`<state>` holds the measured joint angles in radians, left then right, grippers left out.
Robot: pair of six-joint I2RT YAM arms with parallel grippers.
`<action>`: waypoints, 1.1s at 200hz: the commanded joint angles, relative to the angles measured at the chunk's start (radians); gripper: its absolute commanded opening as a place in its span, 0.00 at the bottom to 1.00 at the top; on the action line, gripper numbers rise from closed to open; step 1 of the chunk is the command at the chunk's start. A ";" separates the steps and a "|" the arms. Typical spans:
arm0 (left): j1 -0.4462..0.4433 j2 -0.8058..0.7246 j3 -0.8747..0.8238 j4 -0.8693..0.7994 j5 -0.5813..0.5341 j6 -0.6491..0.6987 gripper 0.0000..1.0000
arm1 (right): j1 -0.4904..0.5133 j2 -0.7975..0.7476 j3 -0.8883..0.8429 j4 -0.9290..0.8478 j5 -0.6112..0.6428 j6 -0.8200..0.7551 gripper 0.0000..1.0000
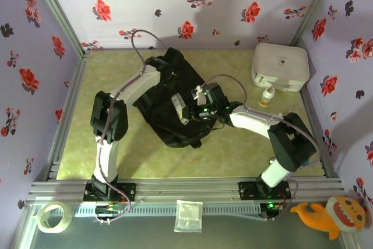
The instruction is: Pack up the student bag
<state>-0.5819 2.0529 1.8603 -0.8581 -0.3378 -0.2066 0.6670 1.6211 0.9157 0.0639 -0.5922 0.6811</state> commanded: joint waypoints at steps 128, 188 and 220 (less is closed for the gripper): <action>0.038 -0.121 -0.071 0.014 0.176 -0.018 0.32 | -0.063 0.121 -0.054 0.248 -0.074 0.265 0.16; 0.043 0.013 -0.018 -0.024 0.118 -0.002 0.44 | -0.072 0.117 -0.083 0.222 -0.066 0.271 0.16; 0.039 0.067 0.006 -0.048 0.052 0.009 0.40 | -0.075 0.108 -0.098 0.218 -0.061 0.271 0.16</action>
<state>-0.5457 2.0796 1.8263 -0.8539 -0.2081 -0.2245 0.6064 1.7485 0.8463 0.3382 -0.6872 0.9436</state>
